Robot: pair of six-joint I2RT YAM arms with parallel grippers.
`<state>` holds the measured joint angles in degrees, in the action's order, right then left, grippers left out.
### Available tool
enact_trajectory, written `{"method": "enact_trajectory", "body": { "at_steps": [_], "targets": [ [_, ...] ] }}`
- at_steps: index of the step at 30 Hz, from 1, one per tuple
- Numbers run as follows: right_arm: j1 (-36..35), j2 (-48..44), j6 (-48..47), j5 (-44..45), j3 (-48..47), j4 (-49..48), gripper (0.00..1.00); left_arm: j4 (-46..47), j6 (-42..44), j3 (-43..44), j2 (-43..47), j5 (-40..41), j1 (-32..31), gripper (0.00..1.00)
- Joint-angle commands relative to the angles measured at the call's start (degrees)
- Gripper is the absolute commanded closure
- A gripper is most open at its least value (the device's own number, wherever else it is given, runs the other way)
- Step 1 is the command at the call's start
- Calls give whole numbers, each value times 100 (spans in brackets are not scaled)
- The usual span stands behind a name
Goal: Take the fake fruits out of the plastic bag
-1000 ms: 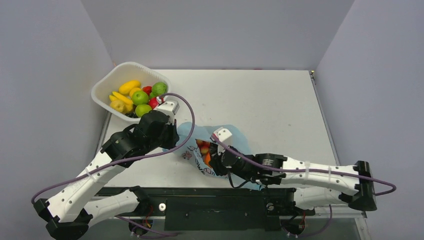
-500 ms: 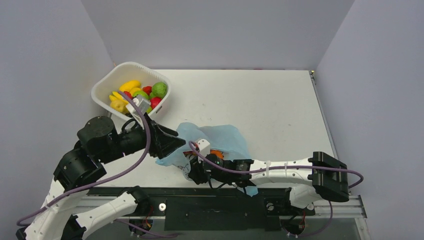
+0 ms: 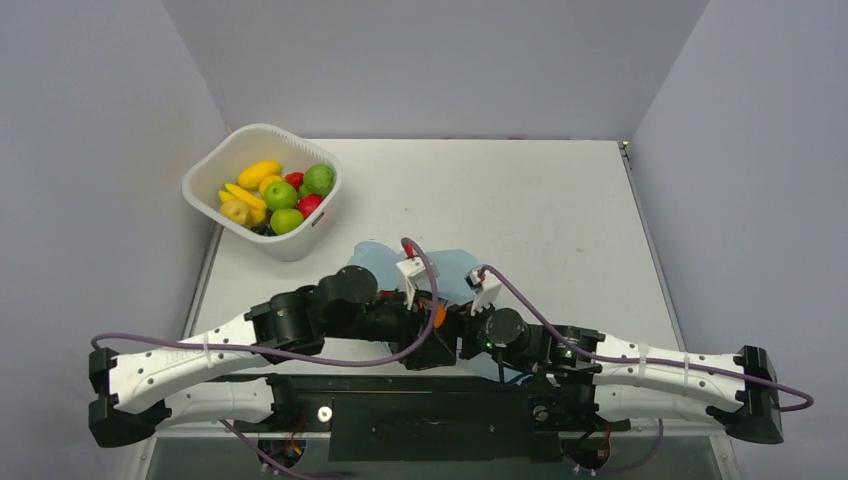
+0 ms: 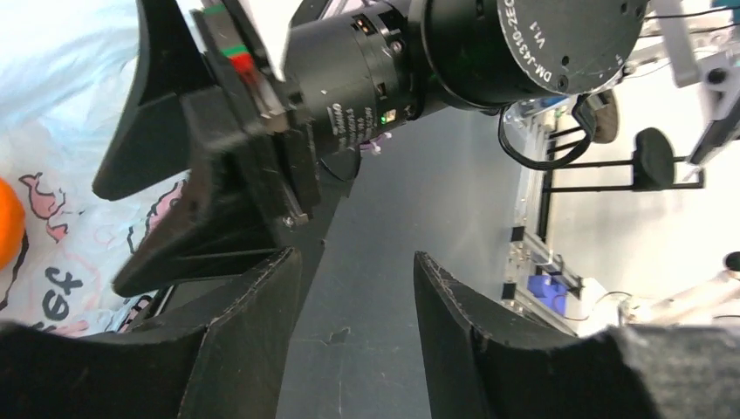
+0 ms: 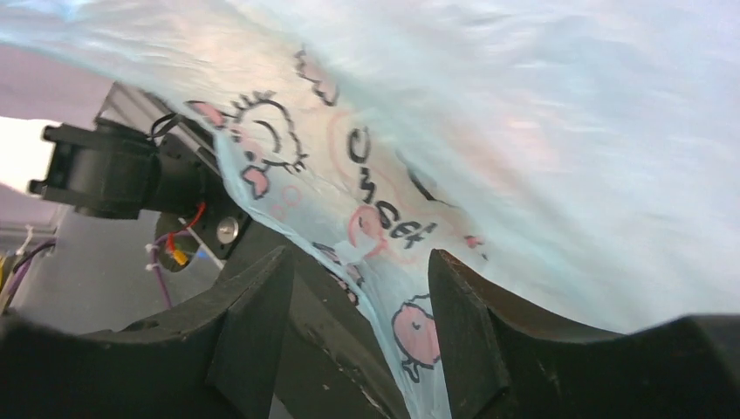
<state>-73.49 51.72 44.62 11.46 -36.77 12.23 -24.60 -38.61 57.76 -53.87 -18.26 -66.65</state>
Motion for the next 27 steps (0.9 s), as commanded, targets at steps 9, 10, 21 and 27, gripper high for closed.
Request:
{"method": "enact_trajectory", "body": {
  "at_steps": [9,10,21,27],
  "targets": [
    [740,-596,519,538,544,659,49,678,90,-302,-1173,3856,-1398,54],
    [786,-568,489,518,512,711,48,650,7,-364,-1243,3949,-1386,54],
    [774,-476,432,381,429,856,42,1187,-235,-1125,-1455,4085,-970,56],
    [704,-665,608,510,607,927,42,1371,-314,-1313,-1629,4557,-916,57]
  ]
}}
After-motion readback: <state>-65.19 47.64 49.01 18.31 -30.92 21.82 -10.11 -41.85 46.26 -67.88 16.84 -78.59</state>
